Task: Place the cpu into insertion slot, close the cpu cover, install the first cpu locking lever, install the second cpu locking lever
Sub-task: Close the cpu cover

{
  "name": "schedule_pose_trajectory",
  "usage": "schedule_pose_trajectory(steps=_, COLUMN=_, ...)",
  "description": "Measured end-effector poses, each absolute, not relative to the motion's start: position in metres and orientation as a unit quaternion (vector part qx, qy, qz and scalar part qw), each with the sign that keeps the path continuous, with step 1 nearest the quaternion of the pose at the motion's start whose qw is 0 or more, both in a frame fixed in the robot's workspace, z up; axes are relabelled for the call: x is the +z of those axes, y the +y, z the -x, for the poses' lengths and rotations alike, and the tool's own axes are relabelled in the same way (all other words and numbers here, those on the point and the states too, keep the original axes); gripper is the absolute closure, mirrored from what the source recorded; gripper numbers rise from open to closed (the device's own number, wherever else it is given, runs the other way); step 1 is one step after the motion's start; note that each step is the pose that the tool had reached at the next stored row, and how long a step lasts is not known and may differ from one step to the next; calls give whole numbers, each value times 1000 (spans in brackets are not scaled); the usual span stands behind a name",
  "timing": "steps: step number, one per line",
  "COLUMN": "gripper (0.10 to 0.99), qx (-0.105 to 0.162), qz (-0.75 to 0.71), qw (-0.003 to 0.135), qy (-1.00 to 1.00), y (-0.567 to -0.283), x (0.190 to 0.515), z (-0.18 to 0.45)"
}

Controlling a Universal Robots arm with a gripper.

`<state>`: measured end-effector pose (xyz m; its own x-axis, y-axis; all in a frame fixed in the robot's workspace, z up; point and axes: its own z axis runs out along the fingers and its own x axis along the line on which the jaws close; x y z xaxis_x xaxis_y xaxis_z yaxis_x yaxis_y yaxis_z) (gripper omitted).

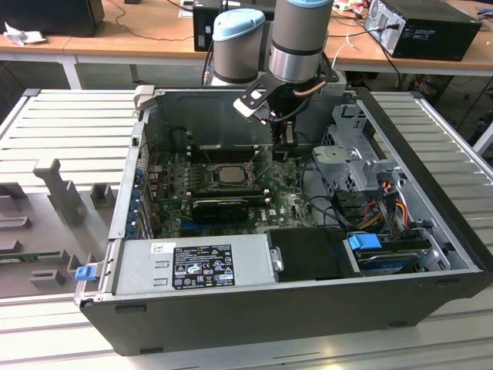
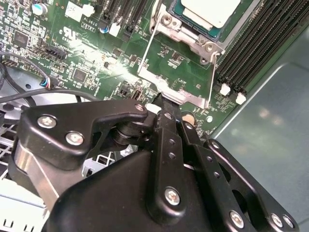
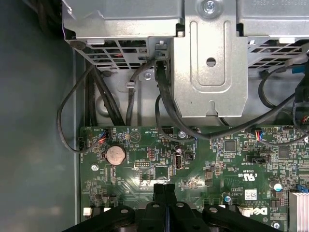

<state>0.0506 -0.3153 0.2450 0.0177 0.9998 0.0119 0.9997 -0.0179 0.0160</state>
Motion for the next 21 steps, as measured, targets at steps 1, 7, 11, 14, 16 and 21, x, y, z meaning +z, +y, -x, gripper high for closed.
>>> schedule_pose_trajectory(steps=1, gripper=980, qx=10, qz=-713, qw=2, qy=701, y=-315, x=245, z=-50)
schedule_pose_trajectory(steps=7, gripper=980, qx=10, qz=-713, qw=2, qy=701, y=-315, x=245, z=-49)
schedule_pose_trajectory(steps=11, gripper=980, qx=10, qz=-713, qw=1, qy=701, y=-315, x=245, z=-48)
schedule_pose_trajectory(steps=14, gripper=980, qx=10, qz=-713, qw=2, qy=701, y=-315, x=245, z=-47)
schedule_pose_trajectory(steps=16, gripper=980, qx=10, qz=-713, qw=2, qy=701, y=-315, x=245, z=-46)
schedule_pose_trajectory(steps=21, gripper=980, qx=10, qz=-713, qw=2, qy=701, y=-315, x=245, z=-45)
